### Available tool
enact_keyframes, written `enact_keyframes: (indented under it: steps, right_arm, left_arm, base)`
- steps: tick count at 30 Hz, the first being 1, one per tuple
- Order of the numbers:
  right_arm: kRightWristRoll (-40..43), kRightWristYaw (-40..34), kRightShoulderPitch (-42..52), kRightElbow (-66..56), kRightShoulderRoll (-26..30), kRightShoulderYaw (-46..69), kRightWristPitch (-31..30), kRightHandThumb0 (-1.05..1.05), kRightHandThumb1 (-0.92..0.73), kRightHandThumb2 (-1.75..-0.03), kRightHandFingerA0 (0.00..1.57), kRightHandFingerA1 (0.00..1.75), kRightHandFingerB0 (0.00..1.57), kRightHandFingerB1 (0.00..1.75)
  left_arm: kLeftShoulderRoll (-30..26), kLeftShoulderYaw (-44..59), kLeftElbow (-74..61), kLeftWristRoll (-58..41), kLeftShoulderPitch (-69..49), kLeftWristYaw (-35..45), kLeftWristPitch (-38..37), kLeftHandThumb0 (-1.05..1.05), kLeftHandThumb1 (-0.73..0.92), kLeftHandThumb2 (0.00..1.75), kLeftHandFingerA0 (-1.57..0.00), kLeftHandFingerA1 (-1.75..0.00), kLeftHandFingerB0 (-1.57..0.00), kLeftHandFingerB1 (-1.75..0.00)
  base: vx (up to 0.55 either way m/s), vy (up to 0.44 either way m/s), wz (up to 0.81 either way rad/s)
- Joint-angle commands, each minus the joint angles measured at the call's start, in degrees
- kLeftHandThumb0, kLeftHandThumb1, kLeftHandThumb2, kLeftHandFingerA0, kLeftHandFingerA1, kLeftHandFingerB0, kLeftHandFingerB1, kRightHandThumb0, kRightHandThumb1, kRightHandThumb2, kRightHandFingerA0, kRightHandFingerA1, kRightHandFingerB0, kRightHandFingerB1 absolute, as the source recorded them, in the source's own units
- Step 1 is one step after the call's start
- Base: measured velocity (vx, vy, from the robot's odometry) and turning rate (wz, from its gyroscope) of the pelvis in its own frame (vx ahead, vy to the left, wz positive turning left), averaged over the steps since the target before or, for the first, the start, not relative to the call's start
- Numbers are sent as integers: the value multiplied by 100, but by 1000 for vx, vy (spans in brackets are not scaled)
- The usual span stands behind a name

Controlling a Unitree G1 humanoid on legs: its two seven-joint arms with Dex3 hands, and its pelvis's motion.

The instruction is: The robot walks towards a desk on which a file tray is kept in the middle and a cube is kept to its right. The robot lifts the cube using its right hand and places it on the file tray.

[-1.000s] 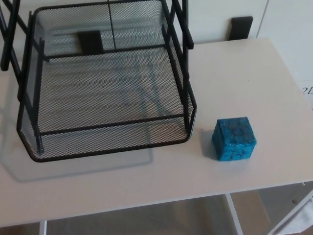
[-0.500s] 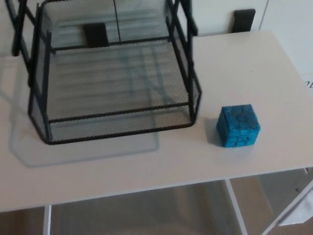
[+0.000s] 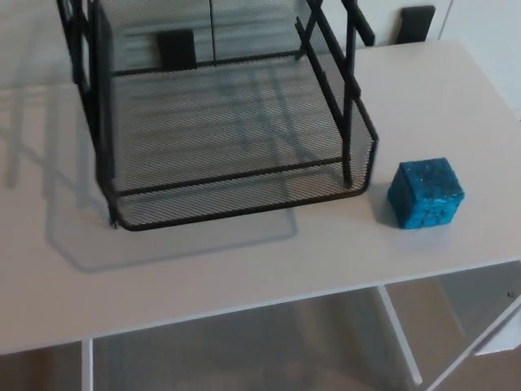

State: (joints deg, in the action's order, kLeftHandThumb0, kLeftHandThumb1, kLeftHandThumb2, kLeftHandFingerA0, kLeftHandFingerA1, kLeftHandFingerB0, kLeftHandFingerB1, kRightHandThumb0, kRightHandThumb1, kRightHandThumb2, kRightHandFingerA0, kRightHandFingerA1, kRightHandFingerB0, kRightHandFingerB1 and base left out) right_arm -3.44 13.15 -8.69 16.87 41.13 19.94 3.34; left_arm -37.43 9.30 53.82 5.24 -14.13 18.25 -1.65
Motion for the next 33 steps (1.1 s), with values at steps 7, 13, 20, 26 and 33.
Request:
enact_keyframes:
  steps: [7,13,20,26,33]
  right_arm:
    - [421,901,-1187,-1726,833,-53,-679,-75,-41,-76,0,17,0,7]
    - [407,1066,-1012,-1689,813,-169,-812,-62,-38,-78,0,24,0,22]
    - [206,1306,-1535,-1858,703,-1010,-1154,-58,-39,-82,0,32,3,32]
    - [-150,1486,-2169,-1843,432,-2051,-1320,-53,-52,-57,7,37,12,27]
    - [-517,1563,-2664,-1238,125,-2756,-1442,-34,-35,-92,2,52,0,49]
  left_arm:
    - [249,432,345,-437,-334,76,-353,-63,68,90,-17,-47,-13,-41]
    - [180,384,455,-312,-229,59,-435,-59,85,64,-21,-39,-18,-30]
    - [128,298,307,-253,-238,39,-431,-65,69,92,-22,-49,-14,-42]
    - [83,125,774,-181,31,53,-534,-68,67,93,-18,-48,-11,-42]
    - [120,-154,737,-27,-56,-88,-647,-69,69,95,-18,-48,-11,-42]
  base:
    - [-12,-176,12]
    - [15,37,-3]
    - [39,177,-6]
    - [-23,5,7]
    - [-1,-6,2]
